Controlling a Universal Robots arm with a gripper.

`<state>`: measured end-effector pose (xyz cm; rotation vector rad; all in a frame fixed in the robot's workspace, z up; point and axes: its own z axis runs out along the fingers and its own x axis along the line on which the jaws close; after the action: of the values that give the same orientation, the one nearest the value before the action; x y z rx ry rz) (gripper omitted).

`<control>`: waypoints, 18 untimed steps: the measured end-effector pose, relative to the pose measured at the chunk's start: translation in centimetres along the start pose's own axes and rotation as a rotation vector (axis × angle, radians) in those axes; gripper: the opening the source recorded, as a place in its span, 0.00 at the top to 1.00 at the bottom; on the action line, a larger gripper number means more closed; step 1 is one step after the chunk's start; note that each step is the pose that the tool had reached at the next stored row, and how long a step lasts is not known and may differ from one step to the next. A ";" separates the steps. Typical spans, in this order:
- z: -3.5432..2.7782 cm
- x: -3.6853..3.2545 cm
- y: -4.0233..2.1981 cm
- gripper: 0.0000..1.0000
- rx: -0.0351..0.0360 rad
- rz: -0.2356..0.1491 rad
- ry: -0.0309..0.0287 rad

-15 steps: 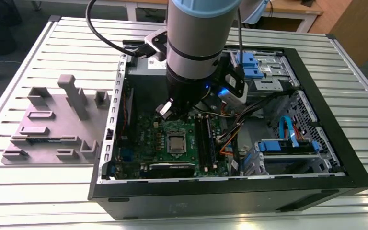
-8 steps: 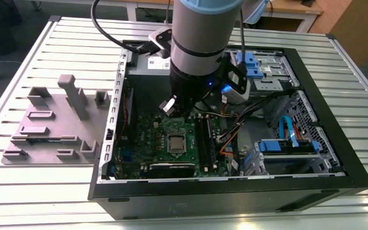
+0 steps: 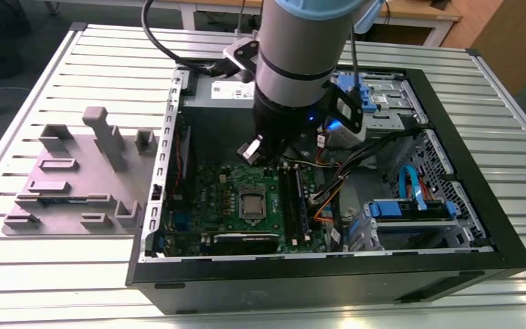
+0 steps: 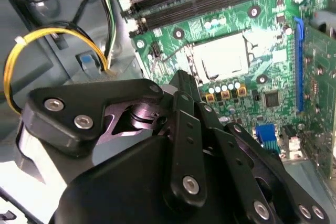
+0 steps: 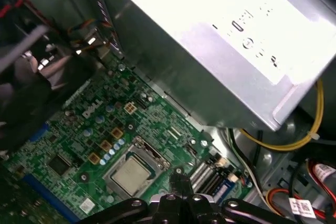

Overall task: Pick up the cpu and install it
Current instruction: 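Install the first cpu locking lever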

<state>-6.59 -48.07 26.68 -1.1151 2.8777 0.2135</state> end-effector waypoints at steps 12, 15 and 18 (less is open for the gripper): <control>0.23 -1.82 -0.75 0.89 -0.0009 -0.009 0.0009; 0.50 -2.06 -0.48 0.89 -0.0015 -0.015 0.0016; 0.90 -2.30 -0.23 0.89 -0.0025 -0.025 0.0026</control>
<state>-4.74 -46.57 25.98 -1.1523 2.8647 0.2148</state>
